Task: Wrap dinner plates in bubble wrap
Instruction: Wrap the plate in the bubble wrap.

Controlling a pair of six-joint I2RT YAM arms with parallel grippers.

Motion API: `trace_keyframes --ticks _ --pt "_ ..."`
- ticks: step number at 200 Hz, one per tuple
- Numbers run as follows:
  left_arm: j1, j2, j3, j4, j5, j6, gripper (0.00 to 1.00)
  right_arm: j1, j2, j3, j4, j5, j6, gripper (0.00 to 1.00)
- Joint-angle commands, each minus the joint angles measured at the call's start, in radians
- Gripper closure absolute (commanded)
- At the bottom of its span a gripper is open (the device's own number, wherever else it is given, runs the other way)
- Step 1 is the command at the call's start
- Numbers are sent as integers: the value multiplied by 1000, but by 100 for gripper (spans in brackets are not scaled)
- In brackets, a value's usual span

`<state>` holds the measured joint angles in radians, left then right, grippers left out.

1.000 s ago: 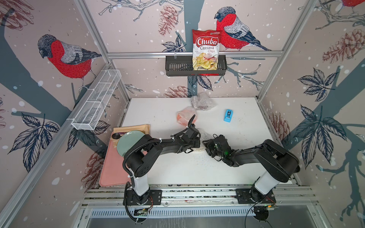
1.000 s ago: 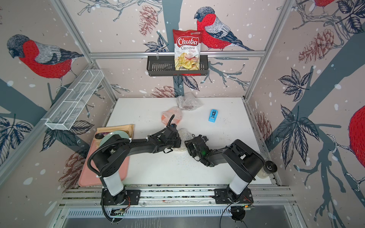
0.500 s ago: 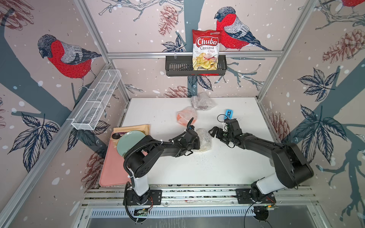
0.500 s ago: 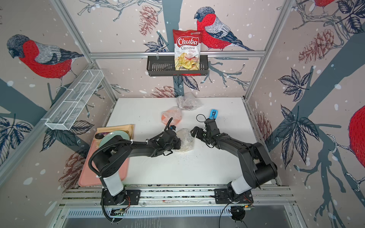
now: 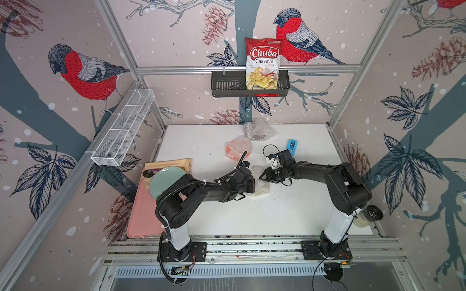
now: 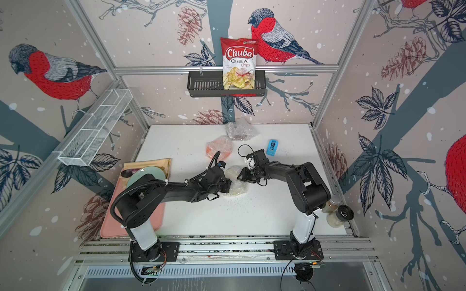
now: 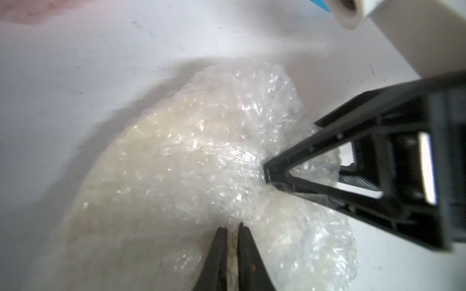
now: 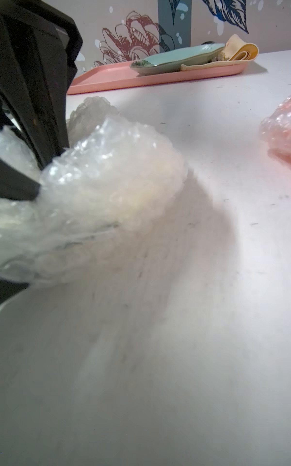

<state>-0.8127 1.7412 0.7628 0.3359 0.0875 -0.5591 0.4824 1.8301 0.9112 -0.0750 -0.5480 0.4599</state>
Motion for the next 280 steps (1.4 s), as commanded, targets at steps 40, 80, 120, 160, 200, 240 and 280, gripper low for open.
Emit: trace_keyframes --ticks 40,80,120,160,200,240,280 --pt "7 -399 -261 201 161 116 76 43 -82 -197 161 199 340 84" --pt "38 -345 -50 -82 -57 101 67 92 -118 -250 276 289 449 84" --pt "-1 -68 217 -318 -45 120 74 109 -114 -262 316 339 525 86" --pt "-71 23 144 -248 38 88 79 113 -124 -287 384 352 606 80" --pt "-76 6 -55 -72 -18 18 83 107 -170 -307 396 347 612 72" --pt "-74 34 -62 -34 11 39 87 90 -174 -313 429 221 525 38" --pt "-74 26 -68 -20 24 46 91 91 -127 -276 324 233 460 31"
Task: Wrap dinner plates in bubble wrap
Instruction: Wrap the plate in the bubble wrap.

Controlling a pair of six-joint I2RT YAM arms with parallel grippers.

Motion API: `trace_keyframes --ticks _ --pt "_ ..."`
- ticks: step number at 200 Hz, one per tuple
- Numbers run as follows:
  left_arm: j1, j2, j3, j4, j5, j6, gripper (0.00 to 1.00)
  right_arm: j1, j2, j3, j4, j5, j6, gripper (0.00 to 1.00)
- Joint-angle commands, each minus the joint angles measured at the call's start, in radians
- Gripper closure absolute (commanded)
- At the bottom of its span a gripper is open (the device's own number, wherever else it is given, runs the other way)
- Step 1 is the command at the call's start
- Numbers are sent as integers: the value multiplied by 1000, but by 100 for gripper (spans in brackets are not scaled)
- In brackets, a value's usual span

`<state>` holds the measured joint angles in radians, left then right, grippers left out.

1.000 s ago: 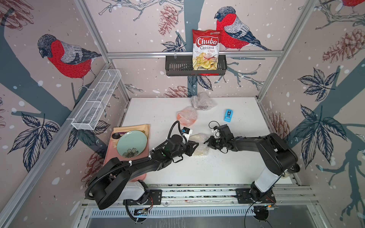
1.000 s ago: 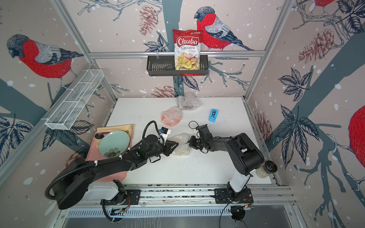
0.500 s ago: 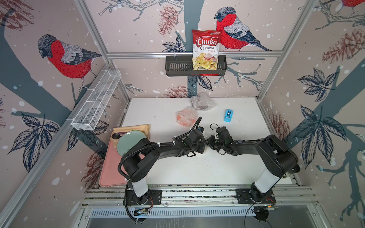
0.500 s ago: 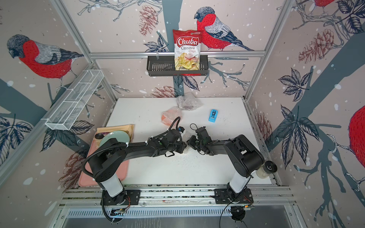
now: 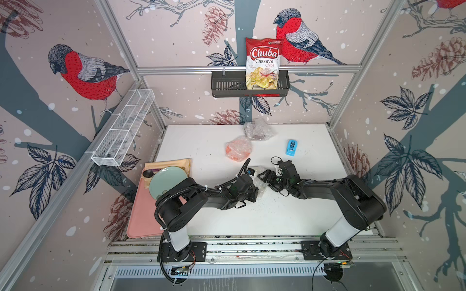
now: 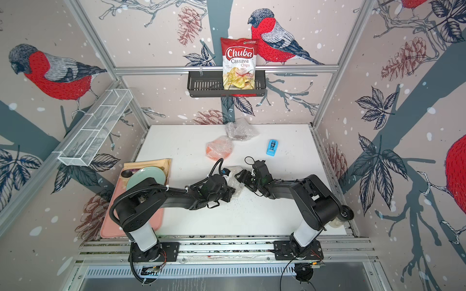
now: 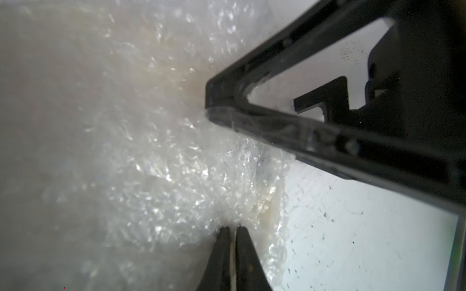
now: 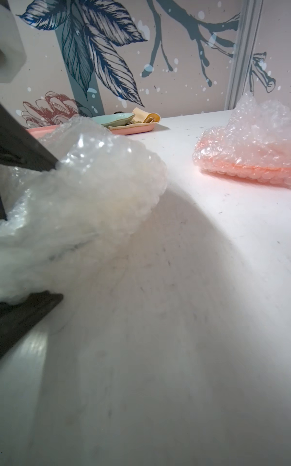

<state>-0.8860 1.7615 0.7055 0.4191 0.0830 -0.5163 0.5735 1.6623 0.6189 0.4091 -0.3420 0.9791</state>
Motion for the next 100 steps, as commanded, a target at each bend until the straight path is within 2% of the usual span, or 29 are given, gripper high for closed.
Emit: trace_keyframes --ticks 1,20,36,43,57,70,82,100 --pt "-1 5 -10 -104 29 3 91 0 43 17 -163 28 -61 32" --pt "-1 -16 -11 -112 59 21 96 6 74 30 -232 97 -65 56" --pt "0 -96 -52 -83 91 26 97 5 76 14 -243 141 -61 68" --pt "2 -146 -81 -53 111 20 93 4 72 7 -239 147 -59 73" --pt "21 -249 -118 -8 170 5 78 6 60 -3 -223 152 -55 83" --pt "47 -323 -108 -28 197 -1 75 9 56 -2 -223 159 -56 86" --pt "66 -369 -71 -75 175 -10 74 12 56 5 -228 164 -56 86" --pt "90 -361 26 -175 142 -17 77 12 54 9 -227 165 -53 86"
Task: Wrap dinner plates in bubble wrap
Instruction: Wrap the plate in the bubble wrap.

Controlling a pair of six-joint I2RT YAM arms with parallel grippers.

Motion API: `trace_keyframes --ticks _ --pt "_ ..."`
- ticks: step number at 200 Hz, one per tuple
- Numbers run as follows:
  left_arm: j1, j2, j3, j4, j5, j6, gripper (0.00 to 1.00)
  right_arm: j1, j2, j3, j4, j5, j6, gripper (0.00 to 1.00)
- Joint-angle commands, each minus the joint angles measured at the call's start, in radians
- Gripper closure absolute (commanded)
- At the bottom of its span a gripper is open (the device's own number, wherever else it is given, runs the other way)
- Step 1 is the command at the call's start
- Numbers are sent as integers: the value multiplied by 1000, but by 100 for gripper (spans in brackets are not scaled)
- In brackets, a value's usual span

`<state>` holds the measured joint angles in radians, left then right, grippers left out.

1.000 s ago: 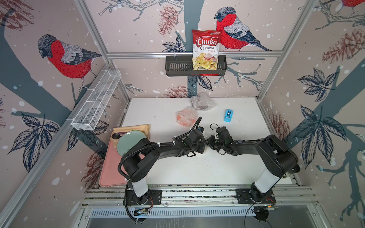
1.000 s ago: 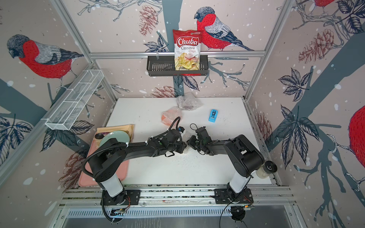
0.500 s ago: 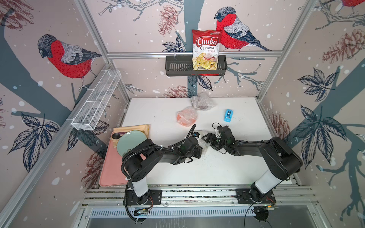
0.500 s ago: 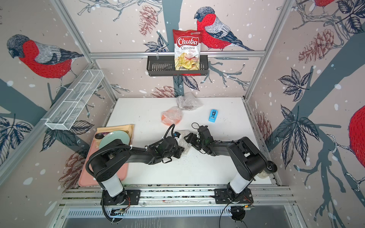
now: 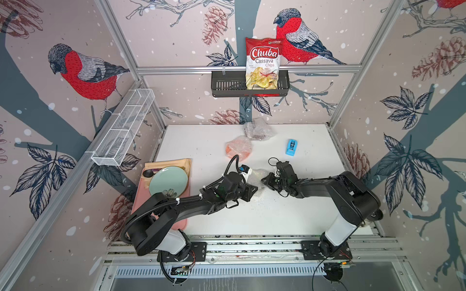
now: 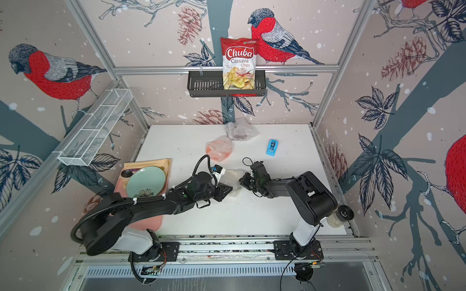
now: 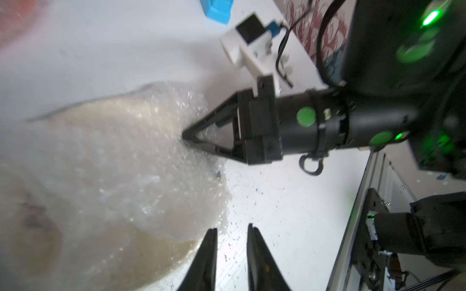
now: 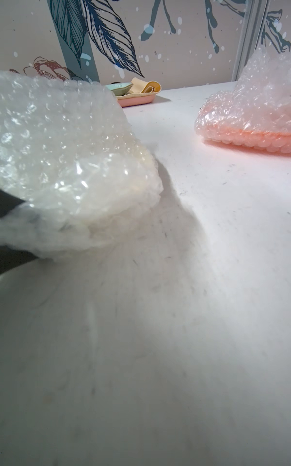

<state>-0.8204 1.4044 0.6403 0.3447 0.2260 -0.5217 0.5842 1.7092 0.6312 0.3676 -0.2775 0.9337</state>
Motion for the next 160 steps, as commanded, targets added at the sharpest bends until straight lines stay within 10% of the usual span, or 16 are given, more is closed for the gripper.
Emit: trace_keyframes --ticks 1,79,134,160 --pt "24 1 100 -107 -2 -13 78 2 7 -3 -185 101 -7 86" --pt "-9 378 308 -322 -50 -103 100 6 -15 4 -178 93 25 83" --pt "-32 416 193 -238 -47 -186 100 -74 -167 127 -384 132 -124 36" --pt "-33 409 202 -245 -68 -181 100 -216 -174 262 -585 203 -309 31"
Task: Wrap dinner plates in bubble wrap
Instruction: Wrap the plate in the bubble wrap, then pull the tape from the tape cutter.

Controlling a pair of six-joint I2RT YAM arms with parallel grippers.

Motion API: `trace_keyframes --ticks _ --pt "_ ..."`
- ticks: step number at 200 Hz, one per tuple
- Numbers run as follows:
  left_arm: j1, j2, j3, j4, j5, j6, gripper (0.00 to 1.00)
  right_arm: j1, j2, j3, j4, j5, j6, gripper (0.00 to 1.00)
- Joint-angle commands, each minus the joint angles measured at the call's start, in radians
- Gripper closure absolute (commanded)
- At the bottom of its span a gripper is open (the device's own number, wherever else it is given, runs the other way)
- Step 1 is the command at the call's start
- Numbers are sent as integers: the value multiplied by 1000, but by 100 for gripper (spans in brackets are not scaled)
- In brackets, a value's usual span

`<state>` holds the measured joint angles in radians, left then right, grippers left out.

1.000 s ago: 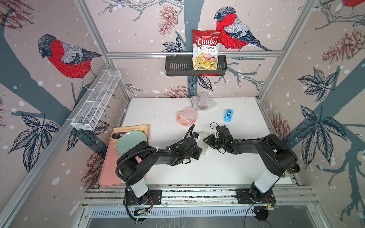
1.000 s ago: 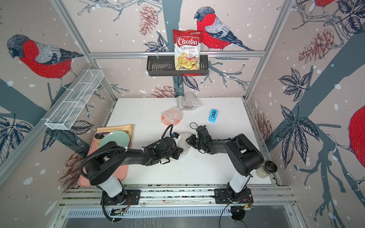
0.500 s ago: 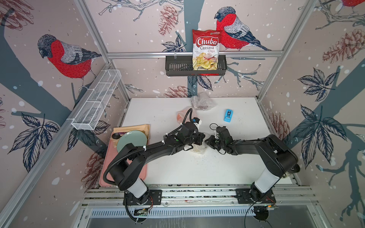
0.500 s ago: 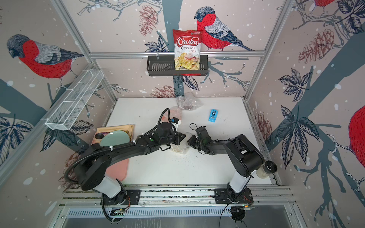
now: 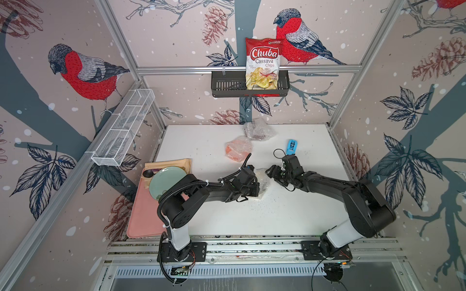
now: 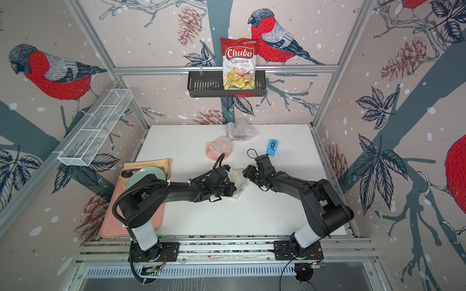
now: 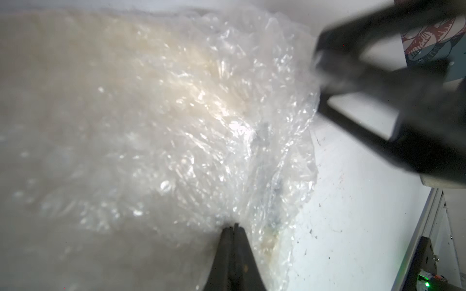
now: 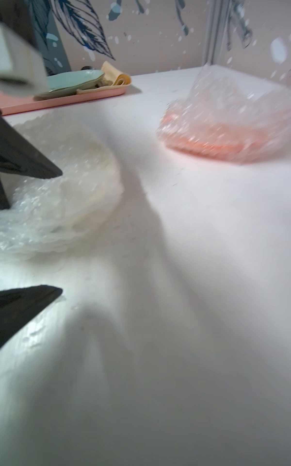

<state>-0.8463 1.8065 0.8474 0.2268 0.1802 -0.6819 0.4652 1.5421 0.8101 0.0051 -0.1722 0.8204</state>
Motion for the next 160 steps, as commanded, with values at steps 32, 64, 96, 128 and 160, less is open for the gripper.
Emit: trace_keyframes --ticks 32,64,96,128,160 --pt "-8 -3 -8 -136 -61 -39 100 -294 137 294 -366 91 -374 40" --pt "-7 16 21 -138 -67 -41 100 -339 310 534 -465 82 -459 56" --pt "-7 59 62 -145 -53 -29 100 -341 453 717 -535 127 -473 69" --pt "-3 75 82 -155 -51 -15 100 -336 536 837 -589 102 -477 73" --pt "11 82 75 -142 -35 -15 100 -330 572 884 -612 97 -477 73"
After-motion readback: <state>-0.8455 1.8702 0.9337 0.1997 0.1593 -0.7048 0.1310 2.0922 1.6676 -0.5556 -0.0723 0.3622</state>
